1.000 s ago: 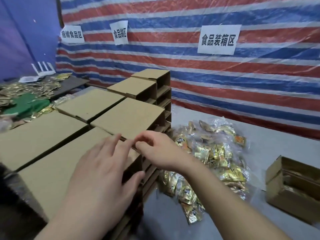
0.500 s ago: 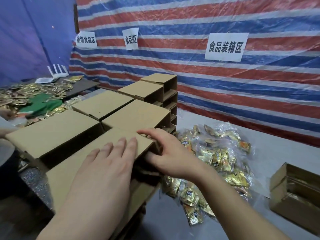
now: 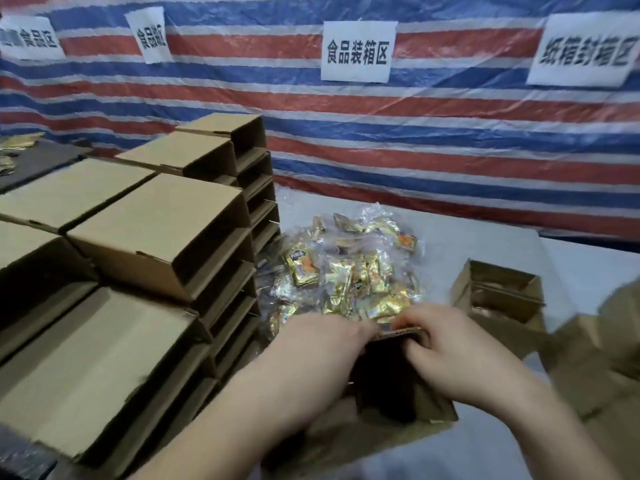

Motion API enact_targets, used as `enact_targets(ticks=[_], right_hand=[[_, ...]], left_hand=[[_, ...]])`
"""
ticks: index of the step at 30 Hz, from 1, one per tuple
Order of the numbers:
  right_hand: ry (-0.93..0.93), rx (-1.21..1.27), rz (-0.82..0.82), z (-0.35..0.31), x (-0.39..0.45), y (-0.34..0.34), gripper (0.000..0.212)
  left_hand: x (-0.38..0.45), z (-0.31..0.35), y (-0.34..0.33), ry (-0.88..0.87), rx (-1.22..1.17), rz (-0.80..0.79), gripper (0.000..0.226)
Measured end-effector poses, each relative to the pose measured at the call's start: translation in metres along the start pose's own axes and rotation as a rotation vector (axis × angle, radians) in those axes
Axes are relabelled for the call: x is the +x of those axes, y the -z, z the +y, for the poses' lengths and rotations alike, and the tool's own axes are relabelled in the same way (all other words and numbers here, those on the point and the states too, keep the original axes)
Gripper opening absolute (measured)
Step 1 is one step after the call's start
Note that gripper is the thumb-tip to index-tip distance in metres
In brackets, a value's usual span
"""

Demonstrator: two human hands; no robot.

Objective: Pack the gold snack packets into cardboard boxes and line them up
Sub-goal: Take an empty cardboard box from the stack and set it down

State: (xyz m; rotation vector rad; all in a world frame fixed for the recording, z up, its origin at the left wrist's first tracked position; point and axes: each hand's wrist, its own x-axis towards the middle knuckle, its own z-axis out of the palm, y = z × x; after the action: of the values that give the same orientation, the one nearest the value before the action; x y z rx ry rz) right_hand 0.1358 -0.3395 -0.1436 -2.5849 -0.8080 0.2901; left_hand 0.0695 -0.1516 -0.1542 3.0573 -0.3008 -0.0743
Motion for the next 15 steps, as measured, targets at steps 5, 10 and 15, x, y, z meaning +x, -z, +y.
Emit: enact_targets(ticks=[5, 10, 15], right_hand=[[-0.346, 0.029, -0.131, 0.070, 0.005, -0.095, 0.018], [-0.521, 0.120, -0.122, 0.105, 0.007, -0.169, 0.020], [-0.600, 0.160, -0.161, 0.127, 0.007, -0.208, 0.023]], left_hand=[[0.062, 0.011, -0.088, -0.115, -0.039, -0.186, 0.024], [0.091, 0.002, -0.177, -0.115, -0.117, -0.302, 0.029], [0.092, -0.008, -0.227, -0.098, -0.216, -0.326, 0.035]])
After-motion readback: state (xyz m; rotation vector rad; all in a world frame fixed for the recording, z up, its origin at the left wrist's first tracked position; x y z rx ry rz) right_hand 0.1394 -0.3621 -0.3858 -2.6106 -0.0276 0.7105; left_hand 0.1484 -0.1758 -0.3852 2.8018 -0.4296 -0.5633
